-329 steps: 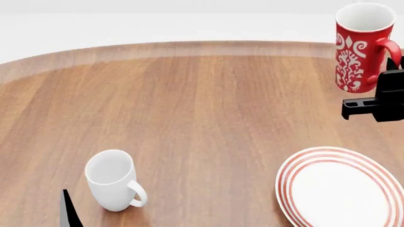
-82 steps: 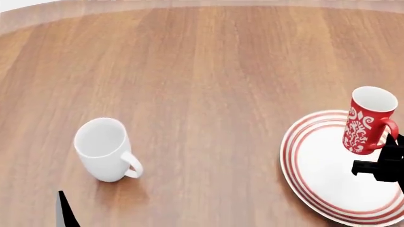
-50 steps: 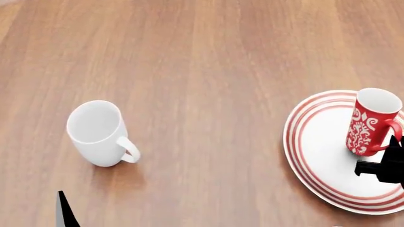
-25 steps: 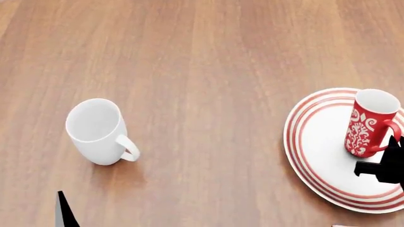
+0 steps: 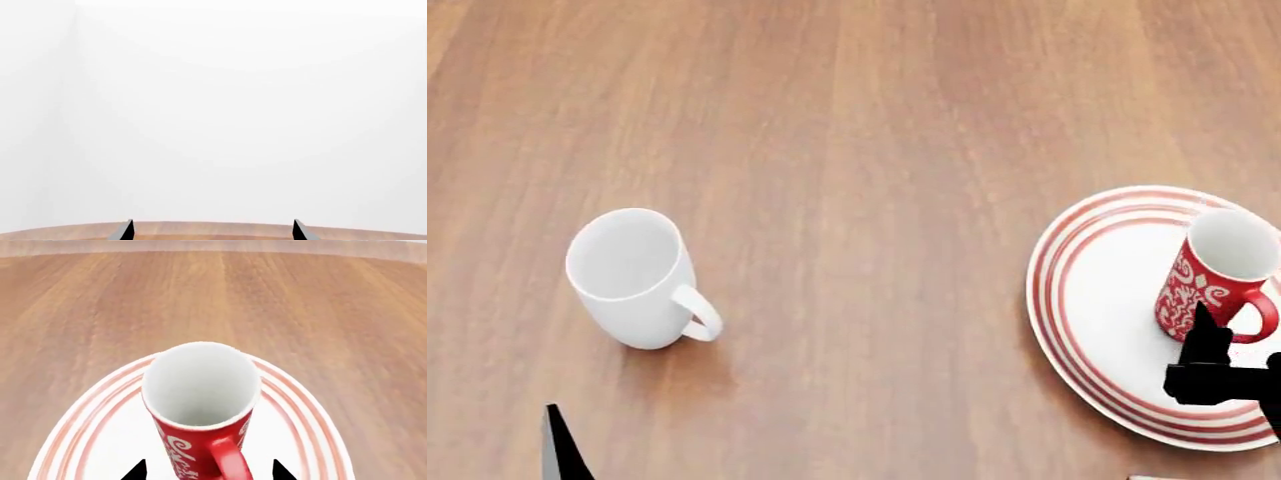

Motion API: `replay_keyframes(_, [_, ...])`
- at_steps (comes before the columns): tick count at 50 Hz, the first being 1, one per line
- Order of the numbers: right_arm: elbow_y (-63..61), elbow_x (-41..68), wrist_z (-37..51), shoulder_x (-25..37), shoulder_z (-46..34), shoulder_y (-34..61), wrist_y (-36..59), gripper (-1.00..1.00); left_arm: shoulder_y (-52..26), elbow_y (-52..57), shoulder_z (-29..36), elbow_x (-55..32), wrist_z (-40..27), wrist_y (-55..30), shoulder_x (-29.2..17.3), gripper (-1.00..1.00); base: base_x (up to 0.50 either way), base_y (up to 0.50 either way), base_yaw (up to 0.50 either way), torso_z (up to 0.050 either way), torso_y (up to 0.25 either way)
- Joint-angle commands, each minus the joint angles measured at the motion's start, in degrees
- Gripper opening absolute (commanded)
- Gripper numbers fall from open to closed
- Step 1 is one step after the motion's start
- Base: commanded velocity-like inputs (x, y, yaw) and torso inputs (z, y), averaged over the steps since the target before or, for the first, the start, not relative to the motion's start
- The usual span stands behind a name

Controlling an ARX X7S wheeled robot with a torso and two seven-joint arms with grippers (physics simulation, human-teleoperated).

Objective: Pick up the red mug and put it on the plate

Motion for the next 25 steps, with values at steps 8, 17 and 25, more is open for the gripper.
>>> replay_keyframes(8, [0.15,2.42,0.41,1.91,2.32,-3.68,0.05,1.0,0.31,0.15,-0.72,0.52,-0.01,0.0,0.02,1.0,0.0,0.0,0.0,0.0,0.0])
replay_keyframes(17, [-7.3,4.21,1.76,4.49,3.36,-7.96,0.93,1.0,0.55,0.23,-1.26,0.9,-0.01,0.0,0.04,1.0,0.0,0.0,0.0,0.0,0.0])
replay_keyframes(25, [-18.05,4.85,2.79,7.29,2.85,-10.93,2.35,1.0,0.64,0.22,-1.48,1.05,-0.02,0.0,0.06,1.0,0.0,0.0,0.0,0.0,0.0])
